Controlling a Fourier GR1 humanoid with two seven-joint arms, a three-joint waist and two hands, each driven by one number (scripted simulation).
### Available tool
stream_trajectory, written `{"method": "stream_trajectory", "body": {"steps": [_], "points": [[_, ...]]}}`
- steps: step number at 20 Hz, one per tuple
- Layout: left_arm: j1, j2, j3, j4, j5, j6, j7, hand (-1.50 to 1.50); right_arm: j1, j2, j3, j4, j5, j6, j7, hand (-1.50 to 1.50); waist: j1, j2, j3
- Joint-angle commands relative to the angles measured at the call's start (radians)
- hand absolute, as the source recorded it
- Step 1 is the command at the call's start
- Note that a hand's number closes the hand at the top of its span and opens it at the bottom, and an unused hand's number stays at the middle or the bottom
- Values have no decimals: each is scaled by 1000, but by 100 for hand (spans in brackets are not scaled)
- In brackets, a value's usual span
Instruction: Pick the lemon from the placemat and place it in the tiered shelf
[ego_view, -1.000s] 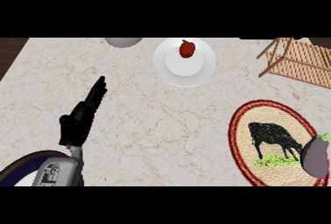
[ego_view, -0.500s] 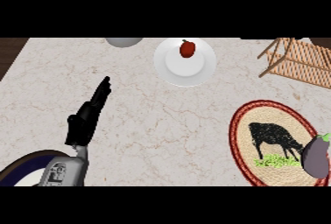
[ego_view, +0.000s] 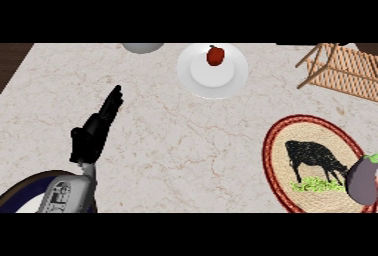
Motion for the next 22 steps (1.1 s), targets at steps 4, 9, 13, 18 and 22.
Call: {"method": "stream_trajectory", "body": {"steps": [4, 9, 13, 18, 22], "points": [[-3, -16, -18, 16, -9, -1, -7, 0, -50, -35, 38, 284, 51, -171, -260, 150, 10, 5, 0], [19, -38, -51, -47, -37, 24, 12, 0, -120, 4, -24, 435, 14, -308, -272, 150, 16, 4, 1], [-29, -20, -10, 10, -14, 14, 21, 0, -127, 57, -127, 394, -162, -324, -363, 150, 1, 2, 1], [17, -27, -28, 10, -27, 14, -15, 0, -139, -26, -186, 602, -237, -327, -573, 150, 8, 5, 1], [-1, 9, -12, -63, 8, -32, 50, 0, -222, -56, -184, 739, -220, -386, -611, 150, 28, 9, 2]]}}
